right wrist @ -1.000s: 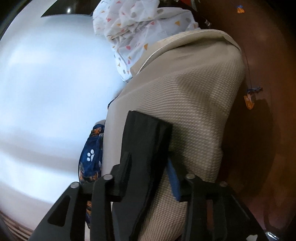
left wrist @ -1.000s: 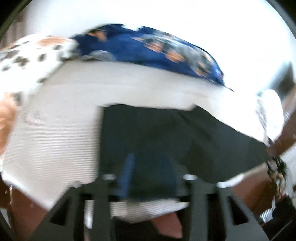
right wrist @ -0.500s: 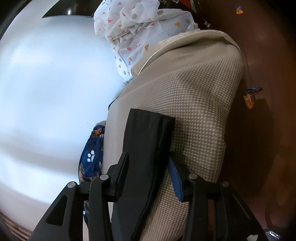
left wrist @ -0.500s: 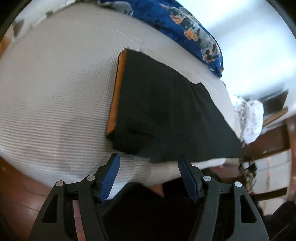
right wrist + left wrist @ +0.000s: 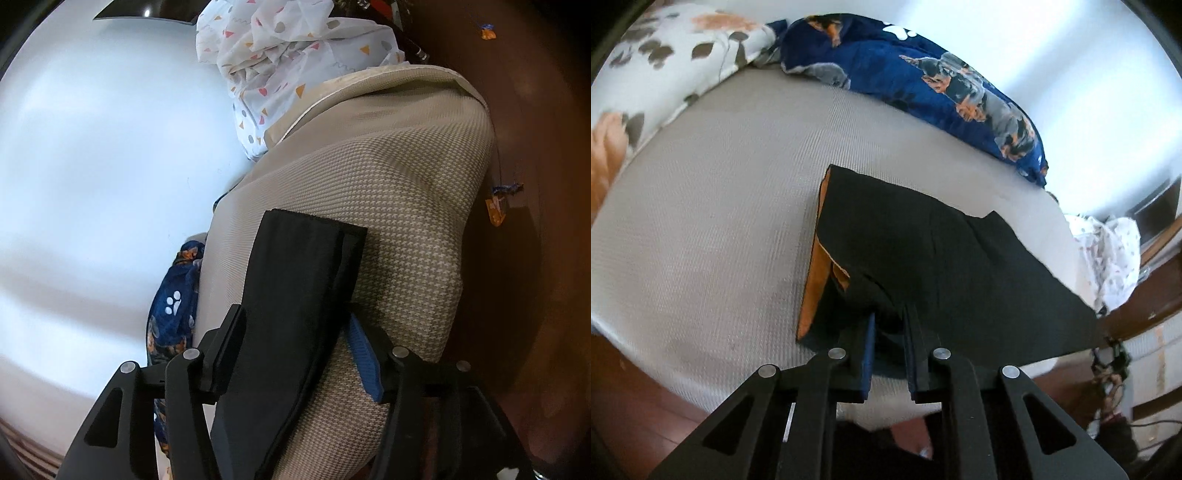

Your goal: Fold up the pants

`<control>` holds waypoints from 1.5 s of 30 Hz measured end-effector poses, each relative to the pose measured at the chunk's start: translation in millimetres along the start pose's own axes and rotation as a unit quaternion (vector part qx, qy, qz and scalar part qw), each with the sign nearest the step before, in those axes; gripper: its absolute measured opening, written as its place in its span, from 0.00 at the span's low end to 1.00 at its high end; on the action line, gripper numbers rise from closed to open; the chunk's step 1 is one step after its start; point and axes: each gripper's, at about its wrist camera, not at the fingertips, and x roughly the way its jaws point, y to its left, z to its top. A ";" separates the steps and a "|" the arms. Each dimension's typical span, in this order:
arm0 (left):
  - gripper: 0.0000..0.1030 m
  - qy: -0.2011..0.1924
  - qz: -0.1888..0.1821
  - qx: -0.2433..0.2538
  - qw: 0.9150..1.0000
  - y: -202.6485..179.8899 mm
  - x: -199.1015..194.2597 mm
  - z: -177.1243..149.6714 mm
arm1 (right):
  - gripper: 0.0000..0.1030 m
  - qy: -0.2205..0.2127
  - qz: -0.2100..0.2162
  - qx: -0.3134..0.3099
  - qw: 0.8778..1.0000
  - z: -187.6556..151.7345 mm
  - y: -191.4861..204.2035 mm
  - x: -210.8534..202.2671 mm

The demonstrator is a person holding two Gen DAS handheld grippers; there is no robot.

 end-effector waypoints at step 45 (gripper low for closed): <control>0.48 0.028 0.057 0.047 0.997 -0.2 40.4 -30.8 | 0.06 0.086 -0.018 -0.043 0.995 6.8 11.5 30.8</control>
